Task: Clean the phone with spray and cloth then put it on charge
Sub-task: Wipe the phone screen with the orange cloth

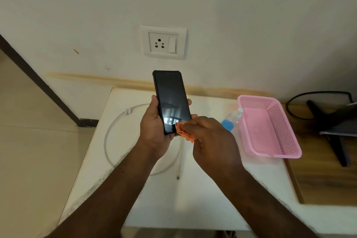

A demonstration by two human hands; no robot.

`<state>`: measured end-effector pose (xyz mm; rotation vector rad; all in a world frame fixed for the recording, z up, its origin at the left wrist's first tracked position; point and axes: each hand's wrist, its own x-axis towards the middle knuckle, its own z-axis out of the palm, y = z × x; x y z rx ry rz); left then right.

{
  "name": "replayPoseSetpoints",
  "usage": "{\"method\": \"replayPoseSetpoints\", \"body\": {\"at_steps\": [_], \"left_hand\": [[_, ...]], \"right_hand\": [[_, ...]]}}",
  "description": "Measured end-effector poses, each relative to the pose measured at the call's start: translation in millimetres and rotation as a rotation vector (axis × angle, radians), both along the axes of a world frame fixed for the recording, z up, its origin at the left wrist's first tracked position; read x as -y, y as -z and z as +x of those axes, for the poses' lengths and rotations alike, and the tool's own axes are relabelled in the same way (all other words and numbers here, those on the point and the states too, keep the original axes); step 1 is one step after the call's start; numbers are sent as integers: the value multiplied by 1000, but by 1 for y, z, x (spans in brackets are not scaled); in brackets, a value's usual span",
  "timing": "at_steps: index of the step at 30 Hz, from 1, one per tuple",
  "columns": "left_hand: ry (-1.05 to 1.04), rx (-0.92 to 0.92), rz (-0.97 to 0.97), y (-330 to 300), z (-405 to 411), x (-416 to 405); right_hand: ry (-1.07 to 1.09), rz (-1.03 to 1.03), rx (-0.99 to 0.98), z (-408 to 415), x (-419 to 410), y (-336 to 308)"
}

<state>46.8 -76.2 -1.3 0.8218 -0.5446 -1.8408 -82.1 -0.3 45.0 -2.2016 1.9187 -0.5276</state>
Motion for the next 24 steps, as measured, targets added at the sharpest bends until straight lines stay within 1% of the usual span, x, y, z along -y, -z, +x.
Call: {"method": "replayPoseSetpoints", "body": {"at_steps": [3, 8, 14, 18, 24], "left_hand": [[36, 2, 5, -1, 2, 2], [22, -24, 17, 0, 1, 0], [39, -1, 0, 2, -2, -1], [24, -21, 38, 4, 1, 0], [15, -53, 46, 6, 4, 3]], "right_hand": [[4, 9, -32, 3, 10, -3], [-40, 31, -127, 10, 39, -9], [-9, -7, -116, 12, 65, -18], [-39, 34, -132, 12, 53, -11], [55, 18, -46, 10, 14, 2]]}}
